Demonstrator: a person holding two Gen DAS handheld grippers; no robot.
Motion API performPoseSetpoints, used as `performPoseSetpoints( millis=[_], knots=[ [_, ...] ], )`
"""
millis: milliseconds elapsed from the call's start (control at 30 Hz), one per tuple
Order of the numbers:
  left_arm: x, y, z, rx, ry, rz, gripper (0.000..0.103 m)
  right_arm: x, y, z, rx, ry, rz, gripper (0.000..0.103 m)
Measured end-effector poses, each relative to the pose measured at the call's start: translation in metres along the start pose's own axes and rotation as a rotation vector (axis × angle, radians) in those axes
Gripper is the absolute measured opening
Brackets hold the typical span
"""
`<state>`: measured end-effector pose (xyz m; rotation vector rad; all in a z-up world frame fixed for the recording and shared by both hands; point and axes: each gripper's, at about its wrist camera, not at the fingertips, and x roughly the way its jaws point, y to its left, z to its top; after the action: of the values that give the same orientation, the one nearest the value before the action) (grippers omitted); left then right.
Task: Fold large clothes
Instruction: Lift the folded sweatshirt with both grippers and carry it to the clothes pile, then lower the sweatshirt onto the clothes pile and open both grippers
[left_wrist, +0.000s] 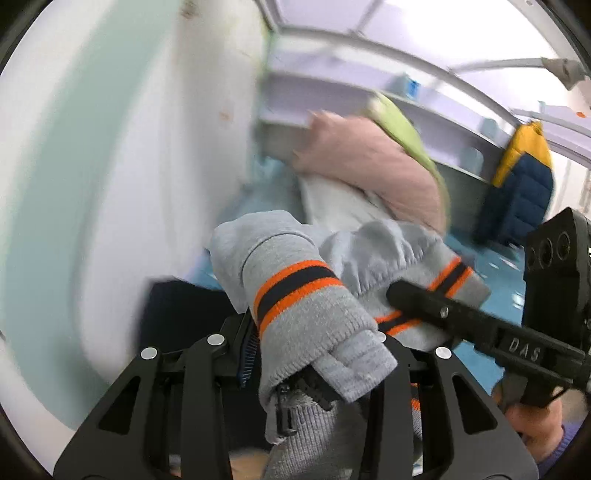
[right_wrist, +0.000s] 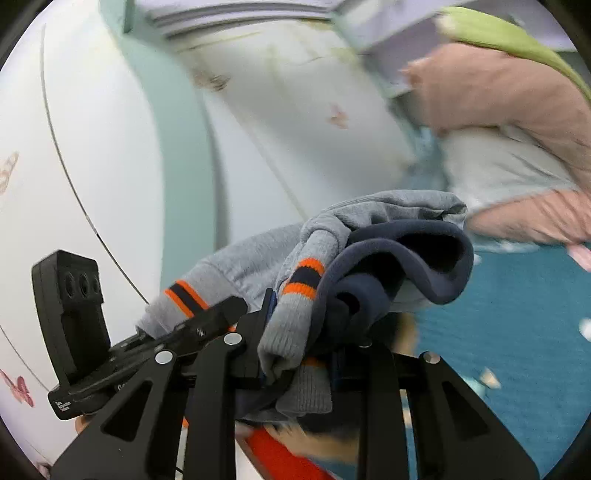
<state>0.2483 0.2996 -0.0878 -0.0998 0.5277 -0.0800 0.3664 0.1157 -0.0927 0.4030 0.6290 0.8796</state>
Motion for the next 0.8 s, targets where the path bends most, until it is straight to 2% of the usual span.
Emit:
performPoseSetpoints(
  millis=[67,100,133,200,233,267,300,333,367,433,500,700,800],
  knots=[
    [0.004,0.029,-0.004,-0.005,-0.006,0.026,0.036,0.035,0.001,-0.010,0.033,0.061,0.017,0.022],
    [0.011,0.047,-0.011,-0.019,0.023,0.032,0.037,0.054,-0.003,-0.021,0.069,0.108,0.028,0.023],
    [0.021,0.063,-0.023,-0.024,0.068,0.049,0.040,0.069,-0.009,-0.032,0.097,0.152,0.025,0.023],
    [0.049,0.085,-0.051,-0.048,0.199,0.064,0.043,0.107,-0.021,-0.063,0.147,0.285,-0.034,0.023],
    [0.063,0.095,-0.068,-0.043,0.254,0.090,0.051,0.119,-0.025,-0.077,0.149,0.336,-0.061,0.023],
    [0.073,0.101,-0.082,-0.035,0.288,0.129,0.054,0.130,-0.026,-0.093,0.135,0.380,-0.083,0.025],
    [0.082,0.108,-0.098,-0.042,0.333,0.169,0.055,0.132,-0.029,-0.105,0.125,0.399,-0.098,0.026],
    [0.083,0.110,-0.107,-0.066,0.348,0.172,0.058,0.134,-0.031,-0.112,0.126,0.409,-0.106,0.026],
    [0.080,0.114,-0.113,-0.100,0.336,0.178,0.062,0.135,-0.033,-0.119,0.142,0.417,-0.104,0.029],
    [0.072,0.121,-0.119,-0.135,0.315,0.214,0.078,0.130,-0.037,-0.125,0.162,0.410,-0.101,0.033],
    [0.065,0.125,-0.124,-0.159,0.300,0.241,0.083,0.124,-0.038,-0.126,0.145,0.404,-0.126,0.042],
    [0.028,0.116,-0.123,-0.153,0.293,0.375,0.087,0.076,-0.053,-0.120,0.135,0.366,-0.196,0.051],
    [-0.001,0.089,-0.117,-0.124,0.241,0.414,0.090,0.046,-0.055,-0.111,0.104,0.350,-0.225,0.052]
  ],
)
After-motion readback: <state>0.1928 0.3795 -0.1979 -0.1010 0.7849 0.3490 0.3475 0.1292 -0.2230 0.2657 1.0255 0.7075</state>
